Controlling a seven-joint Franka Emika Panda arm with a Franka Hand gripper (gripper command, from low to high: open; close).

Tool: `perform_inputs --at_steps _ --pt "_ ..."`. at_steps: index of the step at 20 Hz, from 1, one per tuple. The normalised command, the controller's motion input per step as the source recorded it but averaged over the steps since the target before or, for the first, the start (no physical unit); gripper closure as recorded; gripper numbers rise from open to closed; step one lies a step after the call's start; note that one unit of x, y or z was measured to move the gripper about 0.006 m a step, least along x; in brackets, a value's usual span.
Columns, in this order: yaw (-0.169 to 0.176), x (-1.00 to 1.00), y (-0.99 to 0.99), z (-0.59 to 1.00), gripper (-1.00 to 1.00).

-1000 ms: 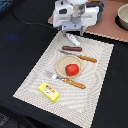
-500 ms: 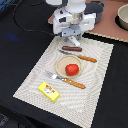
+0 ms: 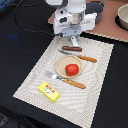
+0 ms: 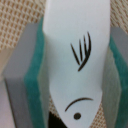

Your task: Interact with the objects in diverse but meaningful ways.

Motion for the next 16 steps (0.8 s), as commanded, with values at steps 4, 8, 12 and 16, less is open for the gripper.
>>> perform_inputs --at_steps 4,8,12,16 --pt "-0.005 0.01 0.06 1.0 1.0" --pt "0.0 0.14 0.28 1.0 1.0" --pt "0.0 0.25 0.41 1.0 1.0" --pt "0.0 0.44 0.65 1.0 1.0"
